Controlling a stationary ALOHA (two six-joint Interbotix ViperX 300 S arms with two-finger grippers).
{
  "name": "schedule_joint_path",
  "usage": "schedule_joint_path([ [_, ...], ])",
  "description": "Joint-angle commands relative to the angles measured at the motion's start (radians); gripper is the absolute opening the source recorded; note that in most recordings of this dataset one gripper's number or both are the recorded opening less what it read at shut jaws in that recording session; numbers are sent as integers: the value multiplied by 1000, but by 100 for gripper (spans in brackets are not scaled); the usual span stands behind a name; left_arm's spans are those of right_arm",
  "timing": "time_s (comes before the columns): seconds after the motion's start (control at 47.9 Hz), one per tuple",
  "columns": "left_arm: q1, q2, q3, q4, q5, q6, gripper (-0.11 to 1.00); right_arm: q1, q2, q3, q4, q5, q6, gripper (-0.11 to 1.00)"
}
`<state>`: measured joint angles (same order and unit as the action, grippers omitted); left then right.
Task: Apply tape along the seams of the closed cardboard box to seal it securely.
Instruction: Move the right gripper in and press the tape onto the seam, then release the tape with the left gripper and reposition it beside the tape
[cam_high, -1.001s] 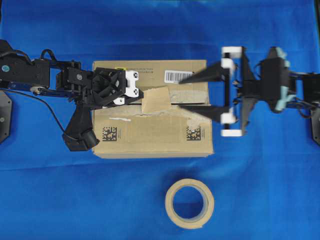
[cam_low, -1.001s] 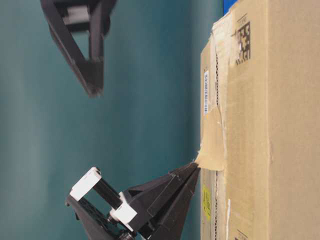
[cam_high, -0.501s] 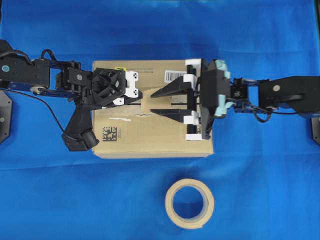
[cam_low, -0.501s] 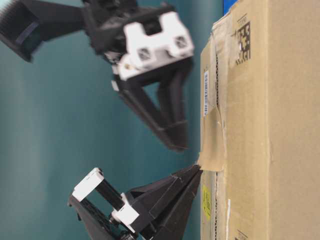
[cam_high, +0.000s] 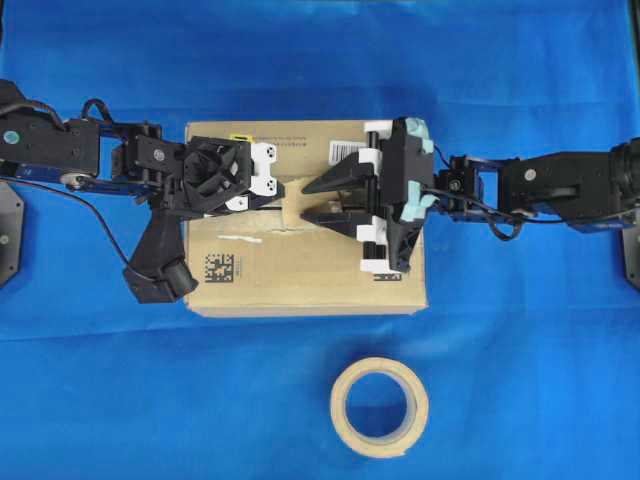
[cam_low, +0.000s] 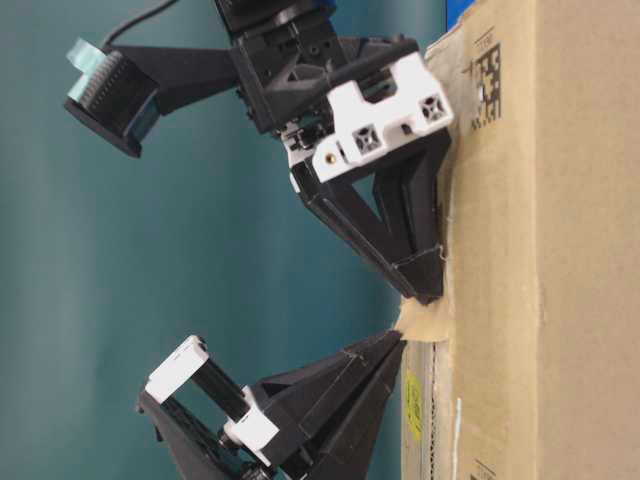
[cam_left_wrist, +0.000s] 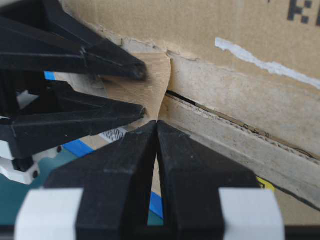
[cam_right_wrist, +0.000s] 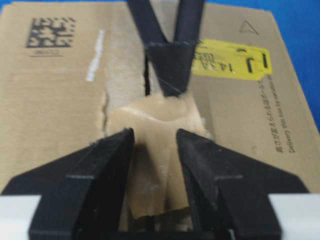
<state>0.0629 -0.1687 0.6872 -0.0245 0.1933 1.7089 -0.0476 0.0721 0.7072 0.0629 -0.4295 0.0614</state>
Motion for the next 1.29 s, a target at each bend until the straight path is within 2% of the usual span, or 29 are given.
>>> schedule_joint_path([
  [0.0, -2, -12, -14, 2, -3, -2, 0, 2, -8, -28, 5, 8, 2, 42],
  [0.668, -2, -9, -21, 2, 11, -37, 3, 2, -5, -34, 5, 37, 5, 42],
  [0.793, -3, -6, -23, 2, 12, -37, 21, 2, -5, -34, 6, 35, 6, 42],
  [0.897, -3, 6, -40, 0, 32, -38, 49, 2, -5, -34, 5, 37, 6, 42],
  [1.001, -5, 28, -72, 2, 58, -35, 66, 2, -5, -32, 5, 38, 6, 42],
  [1.273, -5, 63, -132, 3, 183, -29, 67, 5, -5, -31, 5, 38, 6, 42],
])
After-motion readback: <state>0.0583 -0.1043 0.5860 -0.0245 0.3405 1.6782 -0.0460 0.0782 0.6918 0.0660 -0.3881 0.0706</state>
